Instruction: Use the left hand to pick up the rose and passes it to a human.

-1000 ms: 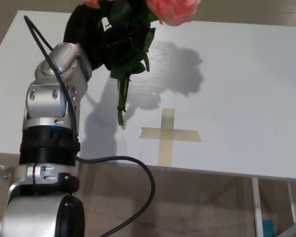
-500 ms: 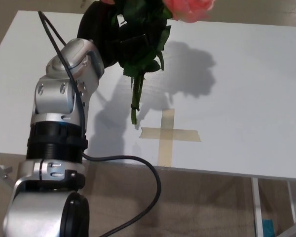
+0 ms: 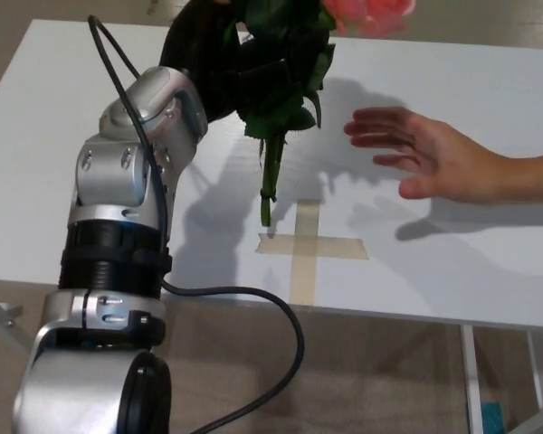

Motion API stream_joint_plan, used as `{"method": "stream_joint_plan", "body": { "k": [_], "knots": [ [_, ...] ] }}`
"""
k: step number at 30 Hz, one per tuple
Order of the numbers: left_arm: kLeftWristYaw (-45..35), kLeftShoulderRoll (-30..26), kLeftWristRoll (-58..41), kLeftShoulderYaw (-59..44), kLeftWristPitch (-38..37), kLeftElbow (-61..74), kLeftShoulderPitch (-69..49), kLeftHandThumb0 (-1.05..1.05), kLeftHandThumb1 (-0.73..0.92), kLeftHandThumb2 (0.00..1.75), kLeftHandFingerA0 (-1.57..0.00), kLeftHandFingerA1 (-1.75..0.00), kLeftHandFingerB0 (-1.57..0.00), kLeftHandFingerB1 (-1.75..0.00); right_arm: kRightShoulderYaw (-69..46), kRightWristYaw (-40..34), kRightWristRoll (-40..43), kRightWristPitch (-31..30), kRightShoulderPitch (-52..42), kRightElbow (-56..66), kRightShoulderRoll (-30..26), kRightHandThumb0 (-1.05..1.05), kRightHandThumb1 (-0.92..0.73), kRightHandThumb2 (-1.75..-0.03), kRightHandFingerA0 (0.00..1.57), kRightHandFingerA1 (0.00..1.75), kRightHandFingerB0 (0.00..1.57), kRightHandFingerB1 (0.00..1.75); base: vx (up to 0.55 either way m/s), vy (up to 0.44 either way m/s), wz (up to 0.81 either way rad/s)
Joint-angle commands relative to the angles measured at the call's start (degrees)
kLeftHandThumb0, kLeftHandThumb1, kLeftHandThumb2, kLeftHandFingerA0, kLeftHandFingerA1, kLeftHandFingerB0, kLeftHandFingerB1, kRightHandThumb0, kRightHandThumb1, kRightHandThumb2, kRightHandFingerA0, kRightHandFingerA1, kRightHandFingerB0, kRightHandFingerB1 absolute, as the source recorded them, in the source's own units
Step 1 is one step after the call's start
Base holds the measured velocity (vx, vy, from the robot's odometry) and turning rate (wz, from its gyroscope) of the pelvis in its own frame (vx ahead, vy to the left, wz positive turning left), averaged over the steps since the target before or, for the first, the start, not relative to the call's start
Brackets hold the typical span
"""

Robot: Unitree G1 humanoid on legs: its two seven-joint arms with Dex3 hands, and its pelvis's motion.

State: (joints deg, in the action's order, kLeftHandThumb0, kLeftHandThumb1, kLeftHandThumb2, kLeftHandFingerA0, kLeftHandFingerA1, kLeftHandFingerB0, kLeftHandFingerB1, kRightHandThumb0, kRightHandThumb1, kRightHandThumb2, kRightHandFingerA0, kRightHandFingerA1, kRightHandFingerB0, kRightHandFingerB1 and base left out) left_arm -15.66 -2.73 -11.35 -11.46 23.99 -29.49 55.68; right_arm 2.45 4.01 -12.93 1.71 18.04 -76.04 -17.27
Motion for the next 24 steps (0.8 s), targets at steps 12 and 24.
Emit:
{"method": "stream_joint_plan", "body": {
  "k": [12, 24],
  "knots": [
    [-0.4, -0.6, -1.9, 0.6, -1.4, -1.5, 1.5, -0.16, 0.81, 0.73, -0.97, -1.46, -0.78, -1.13, -0.2, 1.1, 0.2, -0.7, -0.3, -0.4, -0.3, -0.3, -0.69, -0.6, 0.64, 0.43, 0.48, 0.37, 0.0, 0.0, 0.0],
    [1.1, 3.9, -1.3, 2.9, -3.7, -6.4, 4.4, -0.15, 0.8, 0.74, -0.96, -1.5, -0.79, -1.09, -0.1, 1.3, 0.1, -0.9, -0.2, -0.3, 0.1, -0.3, -0.69, -0.6, 0.64, 0.43, 0.46, 0.36, 0.0, 0.0, 0.0]
  ]
}}
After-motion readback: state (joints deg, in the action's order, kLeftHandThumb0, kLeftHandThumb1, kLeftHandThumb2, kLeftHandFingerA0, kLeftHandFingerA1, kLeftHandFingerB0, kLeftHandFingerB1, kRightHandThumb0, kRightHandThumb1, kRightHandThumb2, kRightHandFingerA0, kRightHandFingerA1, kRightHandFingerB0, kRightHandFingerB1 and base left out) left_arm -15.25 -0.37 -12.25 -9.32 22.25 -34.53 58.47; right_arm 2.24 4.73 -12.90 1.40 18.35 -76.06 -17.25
